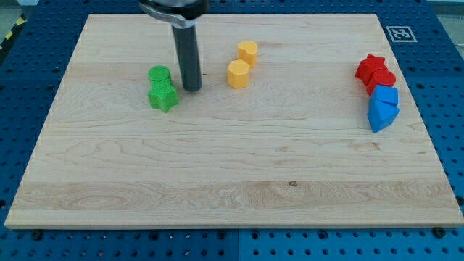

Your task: Adjust the yellow blocks to the top side

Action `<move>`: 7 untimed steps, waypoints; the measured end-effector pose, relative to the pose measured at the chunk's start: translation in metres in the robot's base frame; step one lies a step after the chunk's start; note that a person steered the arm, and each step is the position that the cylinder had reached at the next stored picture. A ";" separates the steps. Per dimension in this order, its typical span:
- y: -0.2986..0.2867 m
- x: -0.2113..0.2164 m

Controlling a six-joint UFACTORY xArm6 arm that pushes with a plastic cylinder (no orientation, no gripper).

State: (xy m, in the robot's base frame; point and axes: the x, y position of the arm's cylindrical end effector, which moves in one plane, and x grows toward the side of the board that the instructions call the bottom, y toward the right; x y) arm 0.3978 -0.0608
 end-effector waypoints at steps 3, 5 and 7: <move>0.088 0.007; 0.092 0.007; 0.090 -0.014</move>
State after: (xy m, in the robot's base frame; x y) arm 0.3839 0.0294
